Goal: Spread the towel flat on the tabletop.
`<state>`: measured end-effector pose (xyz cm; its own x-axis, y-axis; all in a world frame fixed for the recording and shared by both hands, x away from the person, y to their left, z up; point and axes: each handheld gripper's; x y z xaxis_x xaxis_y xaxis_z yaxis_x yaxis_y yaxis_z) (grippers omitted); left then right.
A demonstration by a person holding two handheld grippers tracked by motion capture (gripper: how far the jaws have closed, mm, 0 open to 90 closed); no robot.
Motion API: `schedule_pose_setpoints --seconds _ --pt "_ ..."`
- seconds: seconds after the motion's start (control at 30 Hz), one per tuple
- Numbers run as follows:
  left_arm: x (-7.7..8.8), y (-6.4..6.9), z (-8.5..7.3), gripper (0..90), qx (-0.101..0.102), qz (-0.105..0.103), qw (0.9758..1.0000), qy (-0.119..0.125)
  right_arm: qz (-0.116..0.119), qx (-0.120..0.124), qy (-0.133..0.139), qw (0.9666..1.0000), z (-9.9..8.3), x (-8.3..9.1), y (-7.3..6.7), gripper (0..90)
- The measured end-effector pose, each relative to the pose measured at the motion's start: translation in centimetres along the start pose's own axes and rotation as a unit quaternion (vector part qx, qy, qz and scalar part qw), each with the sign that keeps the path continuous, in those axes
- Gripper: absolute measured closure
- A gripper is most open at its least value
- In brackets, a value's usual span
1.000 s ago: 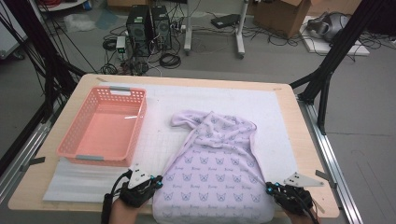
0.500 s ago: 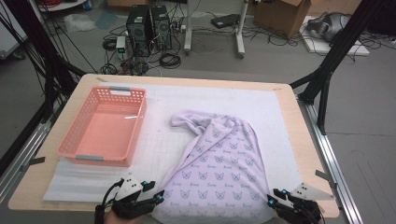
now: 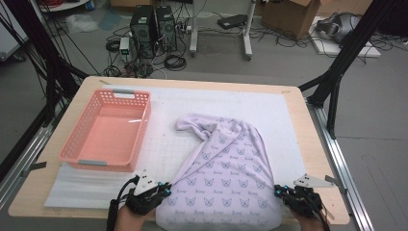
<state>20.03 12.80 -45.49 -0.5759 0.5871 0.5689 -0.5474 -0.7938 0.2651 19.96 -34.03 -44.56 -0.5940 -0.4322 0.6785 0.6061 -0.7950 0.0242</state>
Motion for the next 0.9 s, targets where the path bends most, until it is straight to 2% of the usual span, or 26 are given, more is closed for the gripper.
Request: schedule_pose_setpoints --seconds 0.07,0.2,0.3,0.33,0.37,0.4,0.43,0.53,0.6,0.7,0.77,0.83,0.9 --pt "0.7 0.2 -0.6 85.3 0.002 -0.006 1.0000 -0.002 0.006 0.007 -0.001 1.0000 -0.4 0.5 -0.4 87.8" --pt "2.1 1.1 -1.9 85.3 -0.006 -0.012 0.9999 -0.007 0.020 0.023 -0.009 0.9995 -1.4 1.9 -1.5 87.8" --pt "2.9 1.7 -2.7 84.3 -0.014 -0.019 0.9997 -0.008 0.034 0.021 -0.007 0.9992 -2.4 2.9 -2.3 87.7" --pt "3.0 1.8 -2.8 81.8 -0.011 -0.021 0.9997 -0.009 0.039 0.018 -0.004 0.9991 -2.6 3.0 -2.4 86.5" --pt "2.9 1.8 -2.7 75.1 -0.004 -0.021 0.9997 -0.006 0.039 0.018 0.000 0.9991 -2.7 3.1 -2.4 82.0" --pt "2.9 1.7 -2.4 67.0 0.000 -0.021 0.9998 0.001 0.035 0.015 0.005 0.9993 -2.5 3.1 -2.4 76.3" --pt "2.8 1.6 -2.1 64.1 0.003 -0.021 0.9997 0.012 0.030 0.009 0.014 0.9994 -2.3 3.1 -2.3 71.9" --pt "2.5 0.9 -1.1 58.6 0.027 -0.023 0.9986 0.039 0.020 0.005 0.035 0.9992 -1.4 2.7 -1.9 69.2" --pt "2.1 0.3 -0.5 58.1 0.030 -0.018 0.9985 0.042 0.013 0.000 0.035 0.9993 -0.9 2.0 -1.4 69.2" --pt "1.3 -0.5 0.2 58.2 0.046 -0.016 0.9977 0.047 0.003 -0.013 0.034 0.9993 -0.1 0.5 -0.3 69.2" --pt "1.1 -0.7 0.5 58.2 0.050 -0.015 0.9973 0.052 -0.002 -0.014 0.025 0.9996 0.4 -0.6 0.1 68.8" --pt "1.0 -0.7 0.6 58.3 0.048 -0.017 0.9973 0.053 -0.011 -0.002 0.019 0.9998 0.6 -1.3 0.2 75.8" --pt "0.9 -0.9 0.8 58.4 0.046 -0.020 0.9974 0.051 0.000 -0.003 0.014 0.9999 0.6 -1.2 0.5 87.5"
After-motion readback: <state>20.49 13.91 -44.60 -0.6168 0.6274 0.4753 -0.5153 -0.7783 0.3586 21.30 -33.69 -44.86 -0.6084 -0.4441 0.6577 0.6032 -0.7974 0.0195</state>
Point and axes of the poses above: each handheld gripper's, and its own axes: x roughly backward along the jaws, z roughly out of its top, y roughly to its right, and after that the axes turned 11 degrees about x, right-handed
